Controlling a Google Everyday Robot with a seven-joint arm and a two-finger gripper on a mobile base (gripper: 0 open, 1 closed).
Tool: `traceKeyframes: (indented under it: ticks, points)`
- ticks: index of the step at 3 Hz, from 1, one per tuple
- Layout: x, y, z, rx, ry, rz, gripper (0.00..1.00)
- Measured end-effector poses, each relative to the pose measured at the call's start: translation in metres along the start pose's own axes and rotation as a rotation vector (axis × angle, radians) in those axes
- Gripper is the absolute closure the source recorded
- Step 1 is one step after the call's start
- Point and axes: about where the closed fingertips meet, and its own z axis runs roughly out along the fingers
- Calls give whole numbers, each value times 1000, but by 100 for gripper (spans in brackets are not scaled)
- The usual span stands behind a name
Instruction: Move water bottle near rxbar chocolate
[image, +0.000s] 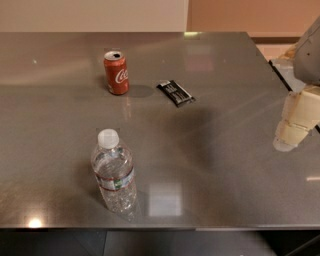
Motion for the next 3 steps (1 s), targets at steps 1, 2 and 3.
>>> traceKeyframes:
  ticks: [1,2,3]
  points:
    - [0,0,0,0,0,0,0]
    - [-5,-2,2,-4,-6,-15,0]
    - [-16,1,9,-65,-56,-36,0]
